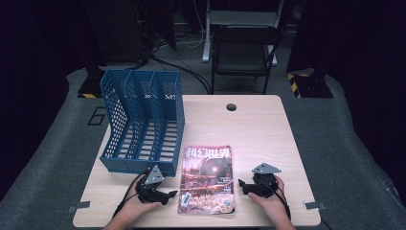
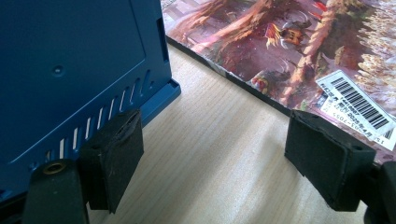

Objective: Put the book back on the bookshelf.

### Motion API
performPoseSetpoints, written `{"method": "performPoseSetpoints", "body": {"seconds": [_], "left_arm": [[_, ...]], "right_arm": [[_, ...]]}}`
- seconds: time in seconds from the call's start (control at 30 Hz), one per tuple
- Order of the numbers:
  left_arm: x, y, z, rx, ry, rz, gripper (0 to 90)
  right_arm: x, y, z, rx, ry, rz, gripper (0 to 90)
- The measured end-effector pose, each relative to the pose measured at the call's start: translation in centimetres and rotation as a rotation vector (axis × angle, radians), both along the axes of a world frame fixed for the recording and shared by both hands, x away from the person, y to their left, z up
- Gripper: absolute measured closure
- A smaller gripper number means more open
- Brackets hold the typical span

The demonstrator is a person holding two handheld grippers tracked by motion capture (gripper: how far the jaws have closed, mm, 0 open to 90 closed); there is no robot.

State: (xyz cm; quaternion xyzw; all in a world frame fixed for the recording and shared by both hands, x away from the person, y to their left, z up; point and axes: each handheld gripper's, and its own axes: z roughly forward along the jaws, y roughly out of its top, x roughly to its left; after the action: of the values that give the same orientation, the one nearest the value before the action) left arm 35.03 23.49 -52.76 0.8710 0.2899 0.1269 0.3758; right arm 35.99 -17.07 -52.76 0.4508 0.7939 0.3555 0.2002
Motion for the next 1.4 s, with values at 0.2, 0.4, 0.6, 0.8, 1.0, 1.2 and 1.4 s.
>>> {"method": "performPoseSetpoints", "body": {"seconds": [0.2,0.4,0.6,0.8,1.0,1.2,1.4], "left_arm": [[-0.1,0.1,0.4,-0.023,0.042,0.026,30.5],[-0.8,-0.6,0.8,-0.034,0.062,0.02,32.1],[-1.6,-1.8,1.7,-0.052,0.083,0.048,33.4],[-2.0,-2.8,1.6,-0.062,0.087,0.067,33.6],[-2.1,-4.7,1.2,-0.047,0.1,0.067,34.8],[-2.3,-5.5,1.0,-0.032,0.097,0.074,34.8],[-2.4,-5.5,0.9,-0.023,0.09,0.069,34.9]], "right_arm": [[0.1,0.0,0.5,-0.004,0.026,-0.011,38.7],[0.2,0.3,1.2,0.034,0.045,-0.006,45.8],[0.1,2.0,1.7,0.122,0.048,0.009,44.4],[0.2,3.3,1.4,0.136,0.074,0.045,42.0],[0.1,4.5,1.1,0.115,0.083,0.074,41.8],[0.1,5.2,0.7,0.119,0.094,0.084,43.7],[-0.2,5.3,0.7,0.136,0.117,0.062,44.2]]}}
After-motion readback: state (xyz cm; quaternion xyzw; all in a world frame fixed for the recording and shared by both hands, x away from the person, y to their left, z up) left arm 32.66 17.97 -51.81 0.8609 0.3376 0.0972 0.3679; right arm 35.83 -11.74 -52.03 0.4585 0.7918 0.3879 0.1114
